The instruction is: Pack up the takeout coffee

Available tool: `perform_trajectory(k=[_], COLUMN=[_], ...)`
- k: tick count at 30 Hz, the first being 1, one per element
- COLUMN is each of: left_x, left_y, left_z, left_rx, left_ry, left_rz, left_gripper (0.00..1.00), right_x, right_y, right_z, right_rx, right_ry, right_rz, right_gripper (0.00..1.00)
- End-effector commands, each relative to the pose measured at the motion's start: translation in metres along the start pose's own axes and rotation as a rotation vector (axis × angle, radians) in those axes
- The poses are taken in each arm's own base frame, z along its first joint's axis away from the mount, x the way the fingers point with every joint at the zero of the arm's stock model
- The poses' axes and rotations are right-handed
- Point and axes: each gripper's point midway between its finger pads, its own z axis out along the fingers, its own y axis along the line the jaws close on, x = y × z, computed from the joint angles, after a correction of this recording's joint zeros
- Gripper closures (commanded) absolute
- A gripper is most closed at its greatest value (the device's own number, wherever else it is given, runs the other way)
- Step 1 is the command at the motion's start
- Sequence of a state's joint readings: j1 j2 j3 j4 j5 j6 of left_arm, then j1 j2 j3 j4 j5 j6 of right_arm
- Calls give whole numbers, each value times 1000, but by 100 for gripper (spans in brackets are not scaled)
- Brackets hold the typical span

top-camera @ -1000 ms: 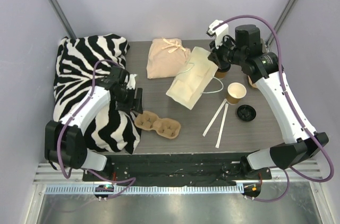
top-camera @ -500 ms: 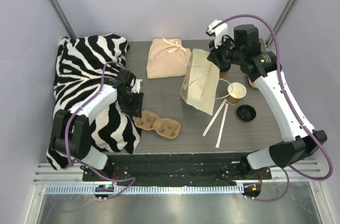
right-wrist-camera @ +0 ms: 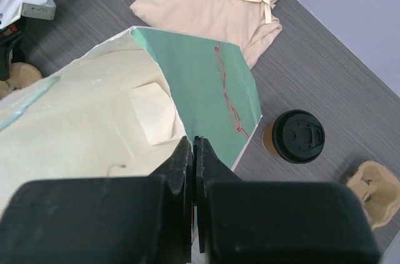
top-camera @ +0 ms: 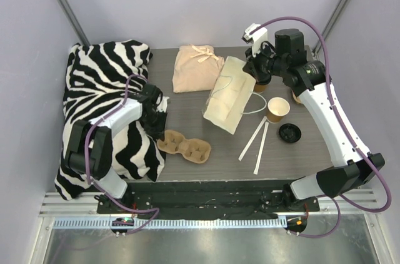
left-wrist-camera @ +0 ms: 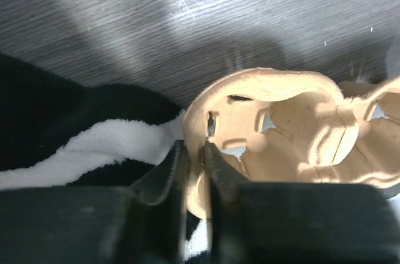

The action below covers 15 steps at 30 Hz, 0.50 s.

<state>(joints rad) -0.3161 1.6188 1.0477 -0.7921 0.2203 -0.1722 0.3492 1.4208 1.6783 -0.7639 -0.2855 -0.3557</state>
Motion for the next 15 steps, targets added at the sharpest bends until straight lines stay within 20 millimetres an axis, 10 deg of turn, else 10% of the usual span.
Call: perform_trajectory(k=[1,10,15], left_x=[-21,-29,-52], left_y=[-5,-3,-11], left_z=[-22,-117,-212], left_rx=[-3,-84,-154], left_ry=[-91,-236,-458], left_rz=[47,341,512], left_gripper=[96,100,100], right_x=[-16,-6,1], right_y=[2,19,31], right_z=[-6,-28,-31], right_rx=[-9,-58,-107], right_ry=[-67,-47,-14], right_rz=[7,-3,43], right_gripper=[99,99,99])
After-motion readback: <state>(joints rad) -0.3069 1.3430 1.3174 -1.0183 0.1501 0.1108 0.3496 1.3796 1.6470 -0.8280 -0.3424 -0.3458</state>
